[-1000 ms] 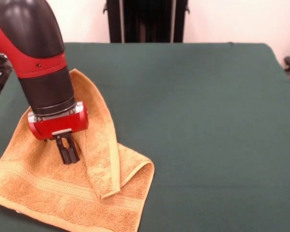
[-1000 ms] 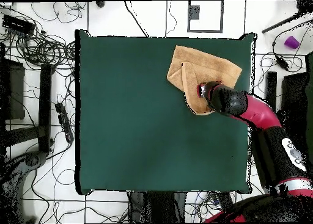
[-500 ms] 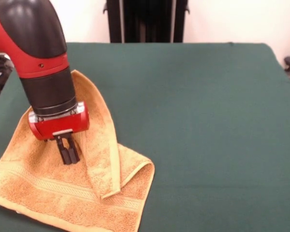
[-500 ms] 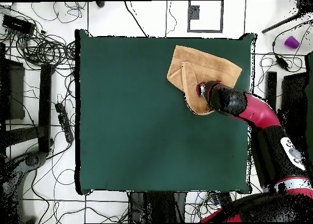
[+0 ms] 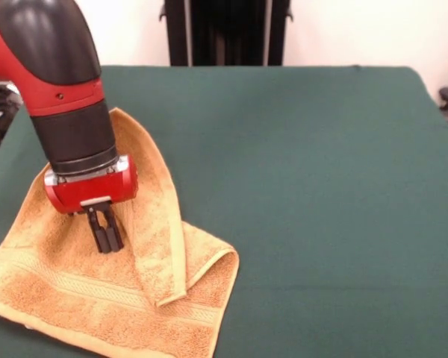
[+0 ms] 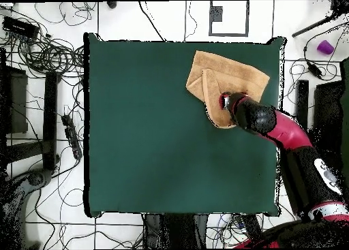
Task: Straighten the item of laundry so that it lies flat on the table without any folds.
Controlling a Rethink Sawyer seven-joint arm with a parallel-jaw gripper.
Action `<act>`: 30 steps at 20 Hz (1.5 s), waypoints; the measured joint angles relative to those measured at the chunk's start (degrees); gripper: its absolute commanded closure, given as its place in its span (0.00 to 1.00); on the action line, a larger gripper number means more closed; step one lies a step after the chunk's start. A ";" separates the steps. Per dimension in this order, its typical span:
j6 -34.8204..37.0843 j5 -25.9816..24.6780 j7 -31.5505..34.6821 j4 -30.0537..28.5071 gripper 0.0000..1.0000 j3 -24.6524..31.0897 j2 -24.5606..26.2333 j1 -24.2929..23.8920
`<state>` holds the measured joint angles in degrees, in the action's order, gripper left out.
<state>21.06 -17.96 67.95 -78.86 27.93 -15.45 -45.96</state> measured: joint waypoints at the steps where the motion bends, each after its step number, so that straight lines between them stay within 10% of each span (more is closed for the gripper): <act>1: -0.87 -0.01 0.00 -0.42 1.00 -0.03 -0.08 -0.01; 18: -25.26 1.85 3.52 -6.56 1.00 -15.02 -2.60 12.02; 30: -32.44 2.00 4.86 -13.49 1.00 -15.60 -3.71 10.54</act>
<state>-11.38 -15.96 72.81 -92.35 12.33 -19.16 -35.42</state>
